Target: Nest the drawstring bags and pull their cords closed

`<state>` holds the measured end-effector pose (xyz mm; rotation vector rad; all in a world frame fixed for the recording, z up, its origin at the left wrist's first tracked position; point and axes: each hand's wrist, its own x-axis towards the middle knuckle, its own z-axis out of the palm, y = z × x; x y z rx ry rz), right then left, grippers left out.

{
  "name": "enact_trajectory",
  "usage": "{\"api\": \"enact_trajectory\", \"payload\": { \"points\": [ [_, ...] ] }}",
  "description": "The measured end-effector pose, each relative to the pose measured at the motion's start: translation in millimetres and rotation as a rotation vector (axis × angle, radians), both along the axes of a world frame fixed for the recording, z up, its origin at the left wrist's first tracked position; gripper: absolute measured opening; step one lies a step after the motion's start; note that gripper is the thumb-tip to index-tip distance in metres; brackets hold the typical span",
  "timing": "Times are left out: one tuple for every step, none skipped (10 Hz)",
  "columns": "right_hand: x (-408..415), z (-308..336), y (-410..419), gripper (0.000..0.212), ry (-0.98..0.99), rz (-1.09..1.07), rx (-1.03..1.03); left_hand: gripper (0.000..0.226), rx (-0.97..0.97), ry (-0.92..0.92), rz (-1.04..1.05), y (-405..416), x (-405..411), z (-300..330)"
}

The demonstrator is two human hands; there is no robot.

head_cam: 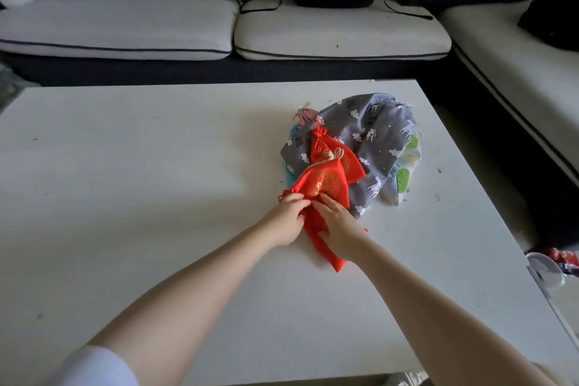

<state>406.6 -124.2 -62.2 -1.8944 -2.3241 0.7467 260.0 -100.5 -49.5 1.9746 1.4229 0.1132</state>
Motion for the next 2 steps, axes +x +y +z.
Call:
{"api": "enact_trajectory", "payload": {
  "points": [
    [-2.0, 11.5, 9.0, 0.059, 0.065, -0.051, 0.02, 0.044, 0.06, -0.029, 0.002, 5.6, -6.3, 13.3],
    [-2.4, 35.2, 11.5, 0.045, 0.108, -0.15, 0.287, 0.043, 0.297, -0.053, 0.05, 2.7, -17.1, 37.0]
  ]
}}
